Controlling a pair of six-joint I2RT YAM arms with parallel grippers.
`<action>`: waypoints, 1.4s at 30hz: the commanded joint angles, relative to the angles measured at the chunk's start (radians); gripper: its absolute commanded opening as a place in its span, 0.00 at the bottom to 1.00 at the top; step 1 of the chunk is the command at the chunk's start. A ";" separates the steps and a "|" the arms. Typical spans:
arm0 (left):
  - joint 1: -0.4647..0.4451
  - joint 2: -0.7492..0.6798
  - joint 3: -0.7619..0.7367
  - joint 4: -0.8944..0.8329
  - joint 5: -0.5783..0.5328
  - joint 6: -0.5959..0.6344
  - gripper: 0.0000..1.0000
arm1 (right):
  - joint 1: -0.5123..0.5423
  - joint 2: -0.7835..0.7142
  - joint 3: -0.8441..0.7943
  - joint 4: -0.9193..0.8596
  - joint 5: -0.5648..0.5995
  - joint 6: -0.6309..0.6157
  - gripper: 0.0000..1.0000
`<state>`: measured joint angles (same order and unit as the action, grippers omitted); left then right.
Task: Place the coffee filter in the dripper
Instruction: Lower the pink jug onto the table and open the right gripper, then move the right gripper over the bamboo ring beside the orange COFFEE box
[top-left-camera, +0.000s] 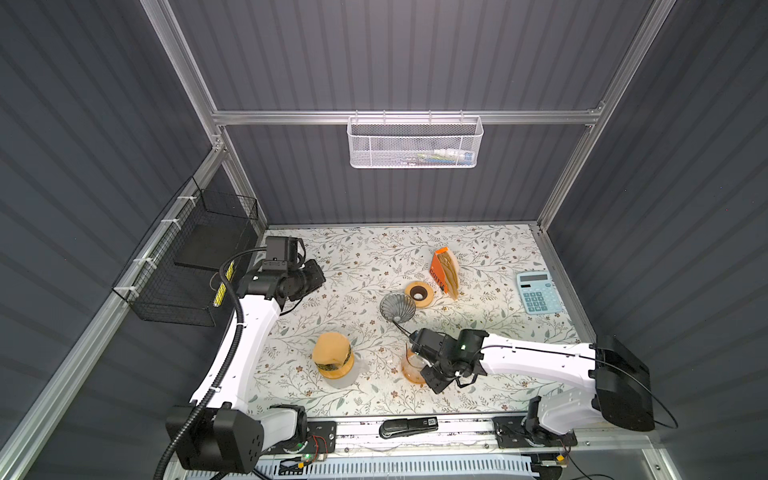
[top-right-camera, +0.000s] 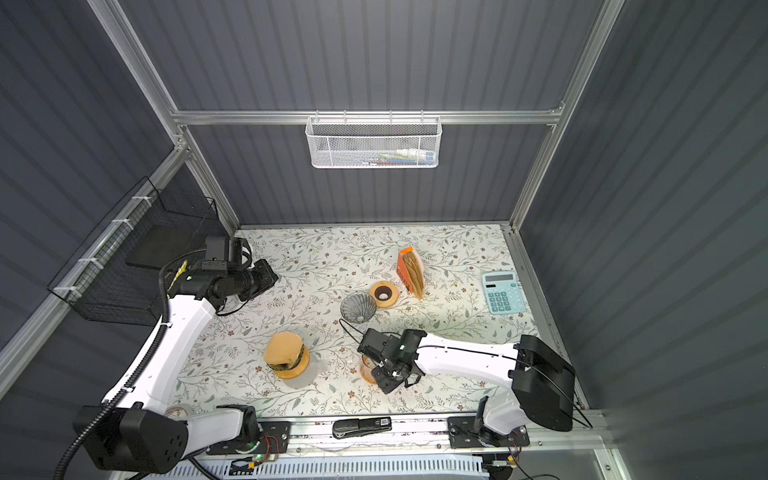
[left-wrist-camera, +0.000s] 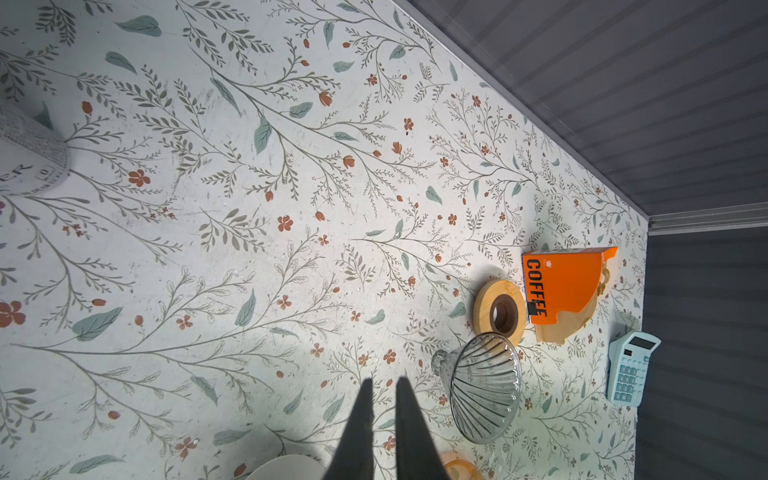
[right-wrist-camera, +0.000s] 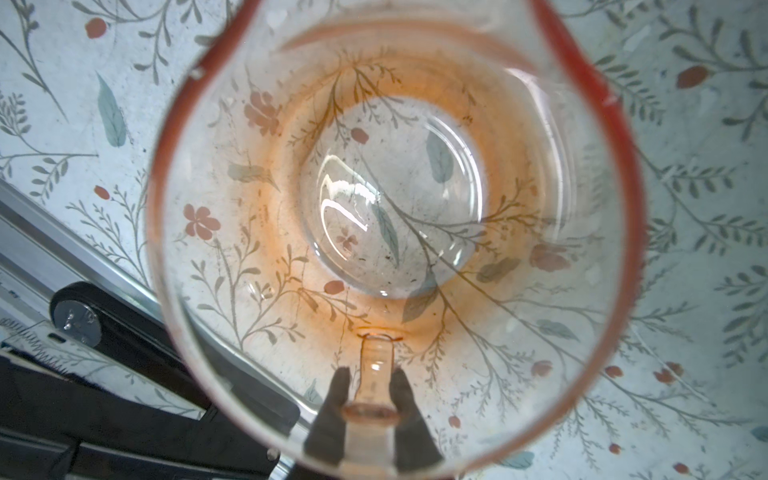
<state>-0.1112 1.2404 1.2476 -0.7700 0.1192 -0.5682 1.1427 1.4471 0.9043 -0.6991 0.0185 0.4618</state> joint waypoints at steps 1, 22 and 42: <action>0.006 -0.028 -0.018 -0.014 -0.009 0.003 0.14 | 0.014 -0.013 -0.021 0.005 0.018 0.026 0.00; 0.007 -0.052 -0.030 -0.017 -0.031 0.001 0.13 | 0.010 -0.045 -0.035 -0.070 0.046 0.113 0.36; 0.007 -0.024 -0.015 -0.009 -0.038 0.011 0.13 | -0.170 -0.091 -0.041 -0.146 0.020 0.120 0.37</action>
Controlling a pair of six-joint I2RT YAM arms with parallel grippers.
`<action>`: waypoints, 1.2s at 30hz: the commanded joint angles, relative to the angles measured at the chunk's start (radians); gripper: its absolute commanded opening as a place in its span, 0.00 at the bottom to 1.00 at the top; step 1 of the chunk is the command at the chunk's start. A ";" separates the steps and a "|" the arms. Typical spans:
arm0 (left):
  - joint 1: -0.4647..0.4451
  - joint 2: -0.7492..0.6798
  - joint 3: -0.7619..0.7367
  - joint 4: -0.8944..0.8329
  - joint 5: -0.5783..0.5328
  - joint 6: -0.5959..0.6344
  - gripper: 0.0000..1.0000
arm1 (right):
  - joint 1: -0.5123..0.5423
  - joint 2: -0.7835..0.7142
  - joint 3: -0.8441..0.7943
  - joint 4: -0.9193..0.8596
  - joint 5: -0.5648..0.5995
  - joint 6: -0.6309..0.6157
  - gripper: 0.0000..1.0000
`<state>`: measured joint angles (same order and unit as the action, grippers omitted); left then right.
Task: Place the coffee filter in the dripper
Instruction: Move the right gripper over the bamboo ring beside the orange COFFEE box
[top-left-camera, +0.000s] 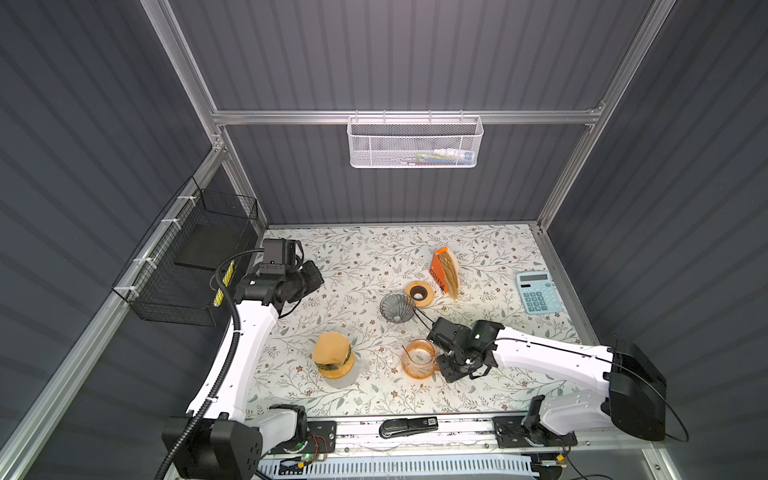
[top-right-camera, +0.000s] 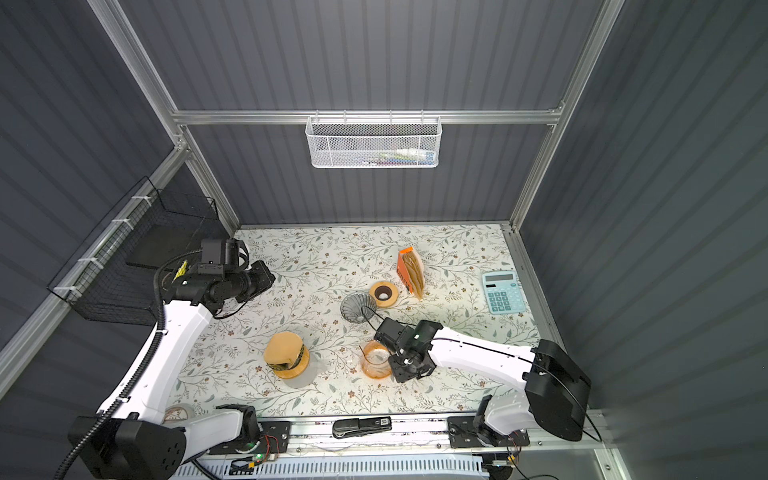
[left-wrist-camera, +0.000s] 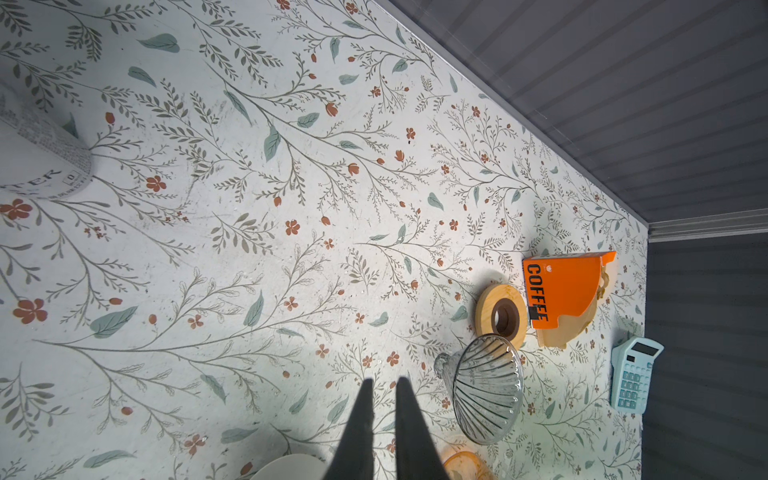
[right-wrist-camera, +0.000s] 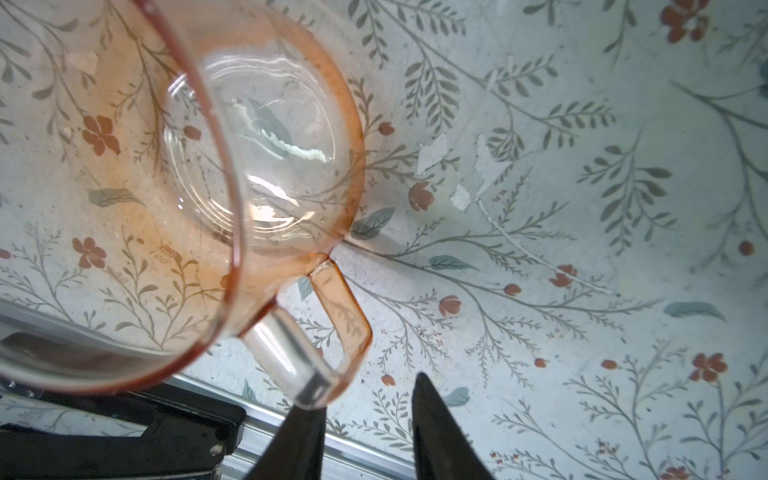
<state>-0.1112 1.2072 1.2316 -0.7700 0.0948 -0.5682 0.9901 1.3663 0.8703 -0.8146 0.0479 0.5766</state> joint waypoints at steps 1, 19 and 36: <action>0.007 0.012 0.003 -0.009 -0.011 0.012 0.13 | -0.023 -0.012 -0.004 -0.033 -0.014 0.002 0.37; 0.007 0.047 0.065 -0.021 0.050 0.051 0.14 | -0.237 -0.101 0.253 -0.164 -0.032 -0.085 0.42; 0.007 0.121 0.138 0.035 0.112 0.069 0.16 | -0.434 0.406 0.568 0.110 -0.069 -0.069 0.50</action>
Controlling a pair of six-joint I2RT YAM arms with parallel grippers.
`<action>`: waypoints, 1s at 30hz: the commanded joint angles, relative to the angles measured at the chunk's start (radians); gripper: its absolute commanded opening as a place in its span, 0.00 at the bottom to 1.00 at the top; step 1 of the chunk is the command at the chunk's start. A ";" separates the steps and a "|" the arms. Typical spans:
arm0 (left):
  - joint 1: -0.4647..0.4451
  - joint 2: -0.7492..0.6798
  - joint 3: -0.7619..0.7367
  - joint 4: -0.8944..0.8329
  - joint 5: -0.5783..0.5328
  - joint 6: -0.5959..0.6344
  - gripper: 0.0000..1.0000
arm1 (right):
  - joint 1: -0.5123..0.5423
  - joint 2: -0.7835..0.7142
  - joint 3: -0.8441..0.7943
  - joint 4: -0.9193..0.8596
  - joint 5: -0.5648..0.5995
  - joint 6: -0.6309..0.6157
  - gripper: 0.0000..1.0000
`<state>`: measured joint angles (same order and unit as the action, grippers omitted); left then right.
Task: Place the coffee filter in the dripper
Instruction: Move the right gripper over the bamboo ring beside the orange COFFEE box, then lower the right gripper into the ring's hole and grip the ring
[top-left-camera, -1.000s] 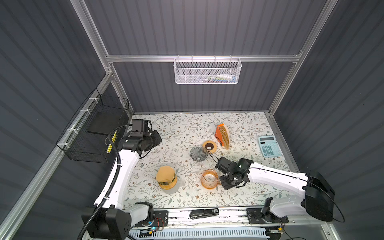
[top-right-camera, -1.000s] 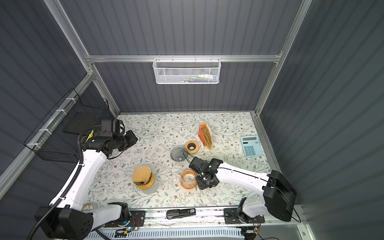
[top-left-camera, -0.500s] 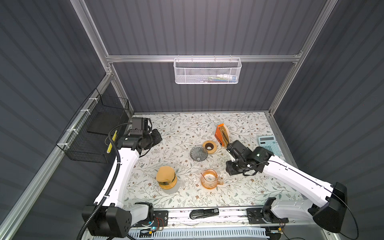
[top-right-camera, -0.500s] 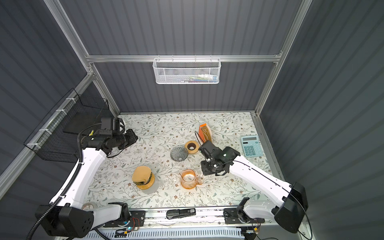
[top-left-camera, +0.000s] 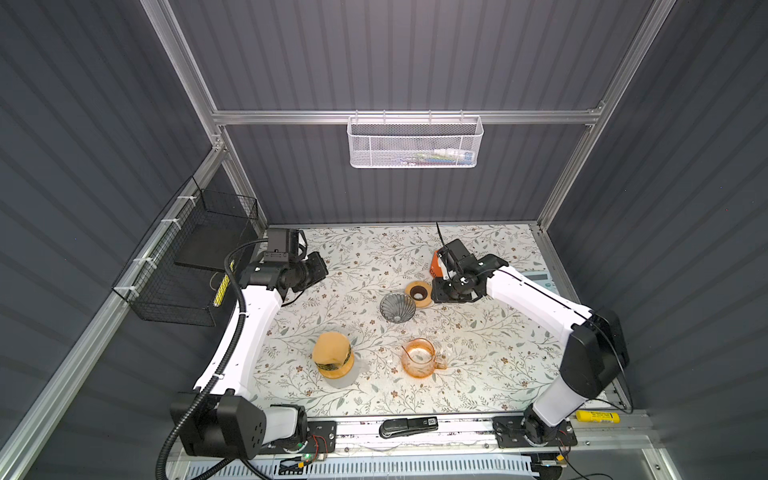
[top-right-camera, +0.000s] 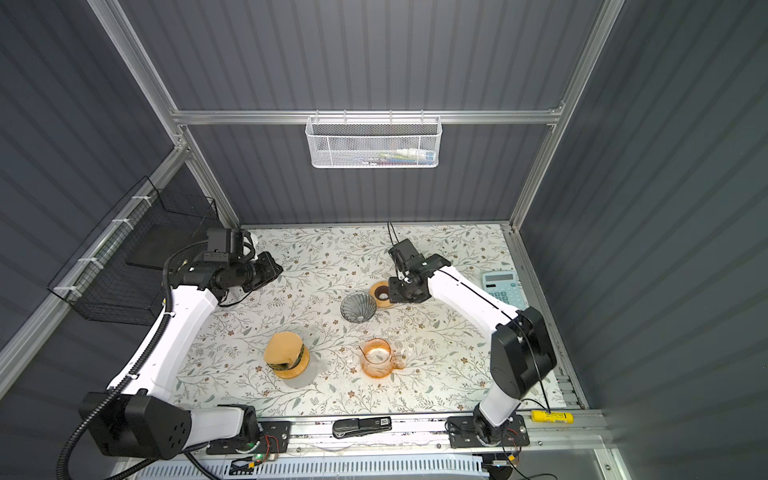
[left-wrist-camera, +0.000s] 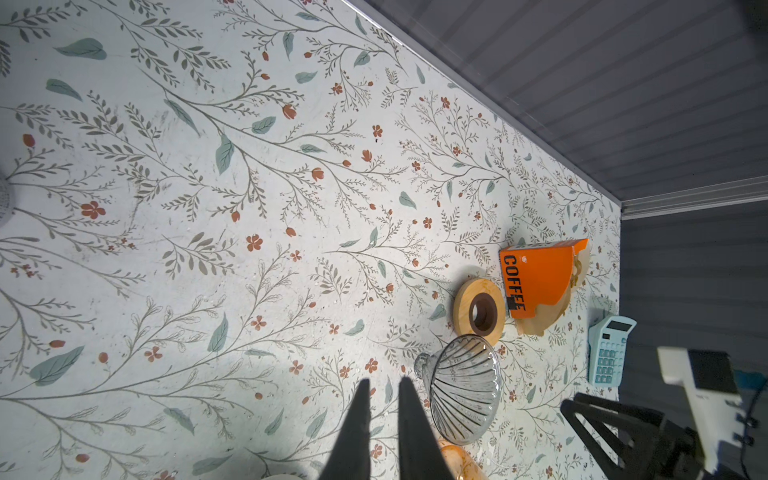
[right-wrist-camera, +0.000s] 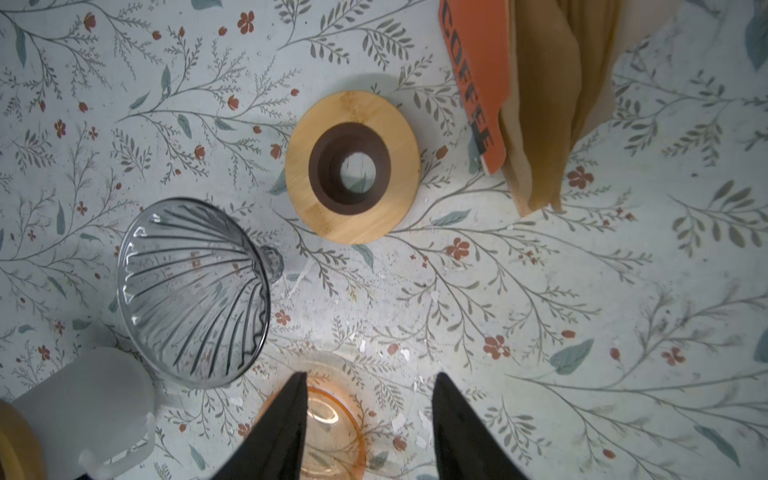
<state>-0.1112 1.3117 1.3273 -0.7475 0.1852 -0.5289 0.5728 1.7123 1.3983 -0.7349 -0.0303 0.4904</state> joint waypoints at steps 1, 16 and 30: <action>0.007 0.020 0.047 0.015 0.026 0.030 0.16 | -0.019 0.079 0.048 0.038 0.014 0.022 0.50; 0.007 0.060 0.060 0.037 0.069 0.051 0.16 | -0.036 0.280 0.126 0.102 0.067 0.104 0.54; 0.007 0.057 0.064 0.023 0.059 0.065 0.16 | -0.035 0.382 0.182 0.116 0.075 0.127 0.55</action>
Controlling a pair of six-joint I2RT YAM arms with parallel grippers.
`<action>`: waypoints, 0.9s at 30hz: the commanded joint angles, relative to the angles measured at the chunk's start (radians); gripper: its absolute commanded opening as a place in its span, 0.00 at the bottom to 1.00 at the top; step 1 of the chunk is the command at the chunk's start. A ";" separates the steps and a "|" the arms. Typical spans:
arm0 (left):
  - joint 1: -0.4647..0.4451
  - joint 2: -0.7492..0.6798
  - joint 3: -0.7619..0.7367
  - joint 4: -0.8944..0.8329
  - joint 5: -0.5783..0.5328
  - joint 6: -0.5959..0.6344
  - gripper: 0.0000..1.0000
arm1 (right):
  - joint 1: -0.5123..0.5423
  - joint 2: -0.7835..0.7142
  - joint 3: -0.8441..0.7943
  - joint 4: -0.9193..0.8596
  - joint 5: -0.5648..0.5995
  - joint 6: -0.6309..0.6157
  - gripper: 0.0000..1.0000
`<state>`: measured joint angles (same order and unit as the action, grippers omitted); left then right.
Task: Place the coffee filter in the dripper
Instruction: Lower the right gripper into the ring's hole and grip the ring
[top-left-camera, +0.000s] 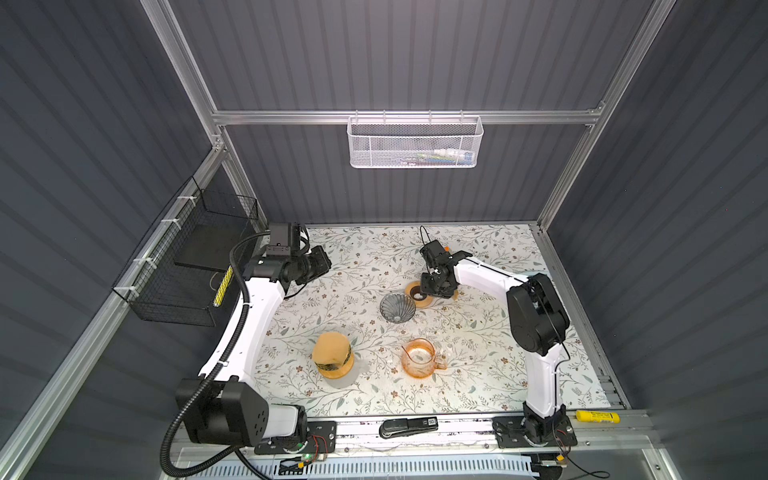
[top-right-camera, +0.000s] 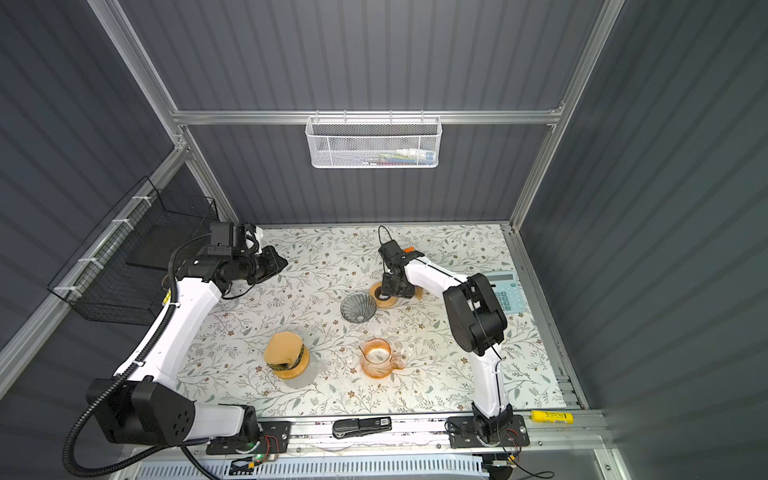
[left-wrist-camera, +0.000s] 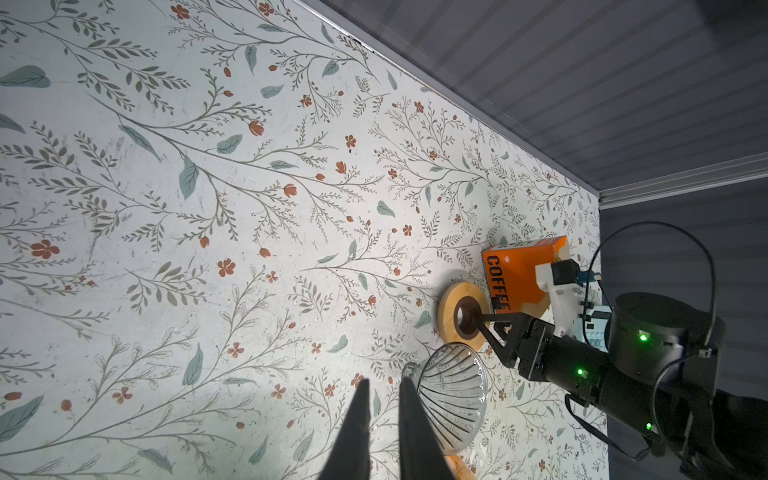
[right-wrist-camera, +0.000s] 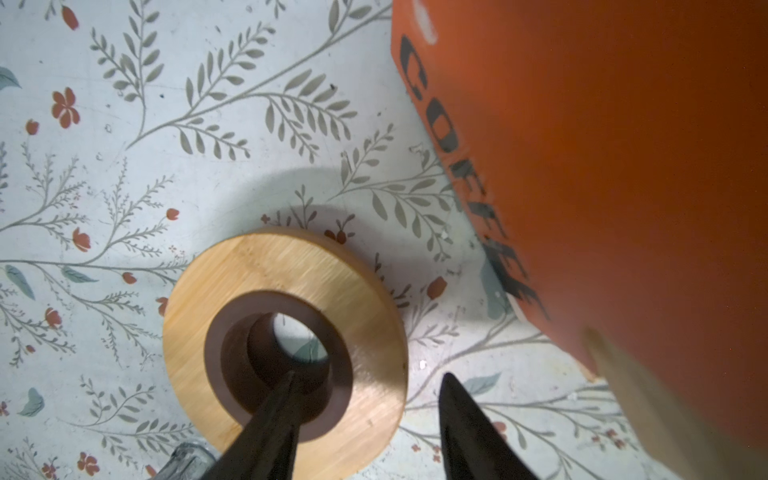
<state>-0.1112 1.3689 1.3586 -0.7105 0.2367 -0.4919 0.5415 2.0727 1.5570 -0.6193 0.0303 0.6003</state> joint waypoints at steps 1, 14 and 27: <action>0.007 -0.001 0.035 -0.015 0.007 0.029 0.16 | -0.005 0.025 0.026 0.002 0.014 0.018 0.55; 0.007 0.001 0.033 -0.020 0.003 0.035 0.16 | -0.002 0.076 0.044 0.007 -0.002 0.026 0.52; 0.008 -0.020 0.015 -0.018 -0.007 0.032 0.16 | 0.006 0.093 0.060 0.009 -0.015 0.032 0.34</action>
<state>-0.1112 1.3689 1.3613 -0.7139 0.2356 -0.4808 0.5434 2.1372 1.5906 -0.6144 0.0185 0.6270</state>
